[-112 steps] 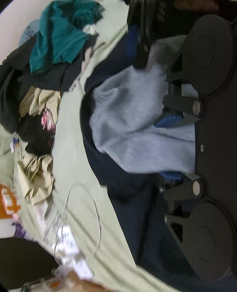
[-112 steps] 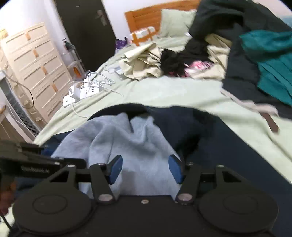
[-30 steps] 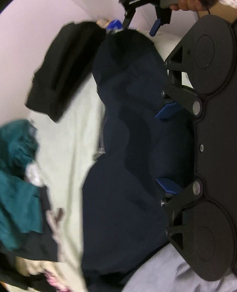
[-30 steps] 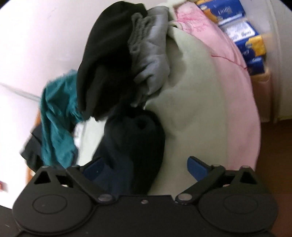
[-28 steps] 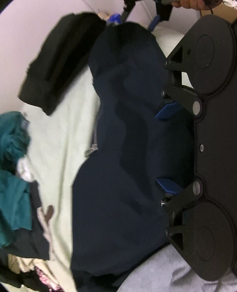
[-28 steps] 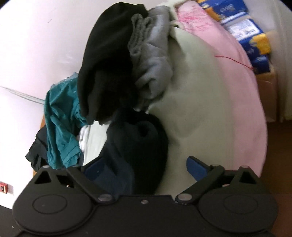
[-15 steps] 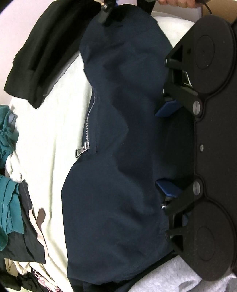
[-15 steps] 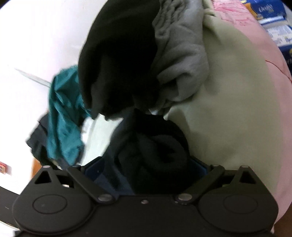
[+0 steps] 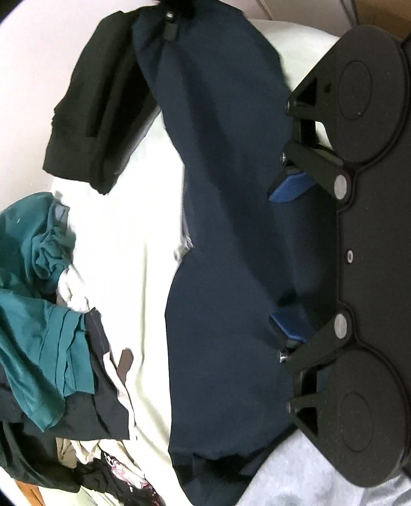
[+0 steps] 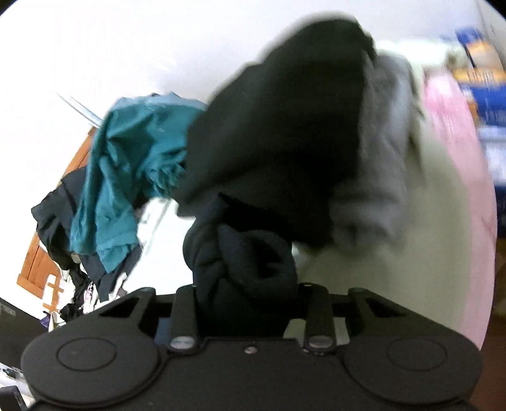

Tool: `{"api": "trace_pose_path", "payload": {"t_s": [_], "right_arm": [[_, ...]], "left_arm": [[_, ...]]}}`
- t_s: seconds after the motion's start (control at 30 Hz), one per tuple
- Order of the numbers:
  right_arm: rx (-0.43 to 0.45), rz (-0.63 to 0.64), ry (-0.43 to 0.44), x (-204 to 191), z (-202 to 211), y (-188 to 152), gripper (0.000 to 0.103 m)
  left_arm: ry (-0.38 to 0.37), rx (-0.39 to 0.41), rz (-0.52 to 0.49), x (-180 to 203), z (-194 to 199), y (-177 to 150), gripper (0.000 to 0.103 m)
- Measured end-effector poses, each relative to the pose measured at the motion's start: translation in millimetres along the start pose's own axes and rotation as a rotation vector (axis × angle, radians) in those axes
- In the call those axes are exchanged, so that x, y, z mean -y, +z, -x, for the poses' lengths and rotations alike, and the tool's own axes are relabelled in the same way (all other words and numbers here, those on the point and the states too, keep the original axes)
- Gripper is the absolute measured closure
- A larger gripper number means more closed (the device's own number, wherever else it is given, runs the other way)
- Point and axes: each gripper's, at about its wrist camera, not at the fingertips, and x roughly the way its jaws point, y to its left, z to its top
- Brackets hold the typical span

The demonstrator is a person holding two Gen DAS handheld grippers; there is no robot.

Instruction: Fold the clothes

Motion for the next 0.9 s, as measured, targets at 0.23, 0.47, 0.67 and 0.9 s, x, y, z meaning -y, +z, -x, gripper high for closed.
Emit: {"api": "trace_pose_path", "payload": {"t_s": [0.23,0.47,0.67,0.9], "right_arm": [[0.021,-0.02,-0.045,-3.7,9.5,10.7,0.075],[0.049,0.002,-0.052,-10.7,10.0,17.6,0.075],[0.099,0.081,0.022,-58.4,18.6,26.4,0.075],[0.11,0.169,0.173,-129.6,30.9,19.3,0.075]], "left_arm": [[0.159,-0.012,0.099,-47.0,4.7,-10.3,0.022],[0.143,-0.128,0.079,-60.0,-38.1,-26.0,0.022],[0.101,-0.128,0.13,-71.3,-39.0,-19.5,0.018],[0.037,-0.004,0.279,-105.6,20.7,-20.7,0.018]]}}
